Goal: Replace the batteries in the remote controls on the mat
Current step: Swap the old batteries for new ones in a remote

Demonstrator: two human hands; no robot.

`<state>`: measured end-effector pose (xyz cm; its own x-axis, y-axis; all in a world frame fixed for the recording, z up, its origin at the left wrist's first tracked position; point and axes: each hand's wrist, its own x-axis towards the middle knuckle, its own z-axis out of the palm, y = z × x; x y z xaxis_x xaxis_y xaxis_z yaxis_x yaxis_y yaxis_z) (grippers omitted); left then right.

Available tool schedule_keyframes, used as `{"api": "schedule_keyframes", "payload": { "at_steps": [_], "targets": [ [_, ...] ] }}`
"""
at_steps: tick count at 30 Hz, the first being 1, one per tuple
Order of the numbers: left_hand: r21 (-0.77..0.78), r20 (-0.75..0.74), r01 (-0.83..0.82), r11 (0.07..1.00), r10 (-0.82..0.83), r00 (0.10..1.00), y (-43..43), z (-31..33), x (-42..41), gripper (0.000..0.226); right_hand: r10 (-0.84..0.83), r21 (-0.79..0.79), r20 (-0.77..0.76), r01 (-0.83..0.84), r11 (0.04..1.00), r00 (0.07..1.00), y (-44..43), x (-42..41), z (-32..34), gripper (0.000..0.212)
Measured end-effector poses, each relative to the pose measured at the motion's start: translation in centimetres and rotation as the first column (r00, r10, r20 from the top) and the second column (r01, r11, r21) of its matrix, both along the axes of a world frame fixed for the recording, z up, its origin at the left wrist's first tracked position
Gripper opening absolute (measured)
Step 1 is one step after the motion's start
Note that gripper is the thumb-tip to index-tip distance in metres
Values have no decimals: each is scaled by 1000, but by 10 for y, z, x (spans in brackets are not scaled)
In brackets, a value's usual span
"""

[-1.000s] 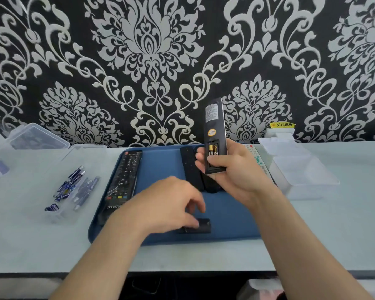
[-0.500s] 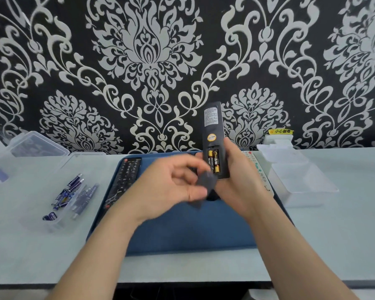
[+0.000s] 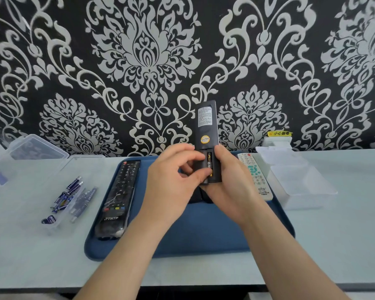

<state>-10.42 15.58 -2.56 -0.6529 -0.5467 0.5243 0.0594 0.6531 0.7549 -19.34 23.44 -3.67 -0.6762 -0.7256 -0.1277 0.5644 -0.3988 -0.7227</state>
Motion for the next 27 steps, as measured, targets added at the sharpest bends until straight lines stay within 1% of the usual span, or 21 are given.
{"api": "schedule_keyframes", "payload": {
  "at_steps": [2,5,7,9,11,14,18,21,23,27],
  "targets": [
    [-42,54,43,998,-40,998,0,1,0,29,-3,-19,15,3,1000,1000,2,0,1,37],
    [-60,191,189,980,-174,966,0,1,4,51,-23,-4,23,23,1000,999,5,-1,3,37],
    [-161,224,204,966,-166,960,0,1,5,60,-36,5,26,36,999,999,6,-3,3,36],
    [-247,224,164,955,-108,968,0,0,4,62,-41,7,29,41,999,999,6,-3,4,37],
    [-281,196,121,952,-66,978,0,-1,3,59,-49,3,41,49,999,998,4,-3,4,36],
    [-320,153,97,942,-49,987,-4,-4,1,50,-44,-3,71,44,999,997,3,-3,3,37],
    [-343,152,93,935,-42,987,-6,-7,0,46,-28,16,66,27,1000,997,2,-2,3,39],
    [-331,150,105,938,-58,987,-6,-8,0,45,-32,-2,80,32,999,996,3,0,6,37],
    [-350,146,104,931,-56,988,-5,-8,-1,44,-39,-10,87,40,999,995,3,1,7,36],
    [-350,136,79,933,-33,990,-4,-8,-3,45,-59,27,49,58,998,997,-1,4,4,38]
  ]
}}
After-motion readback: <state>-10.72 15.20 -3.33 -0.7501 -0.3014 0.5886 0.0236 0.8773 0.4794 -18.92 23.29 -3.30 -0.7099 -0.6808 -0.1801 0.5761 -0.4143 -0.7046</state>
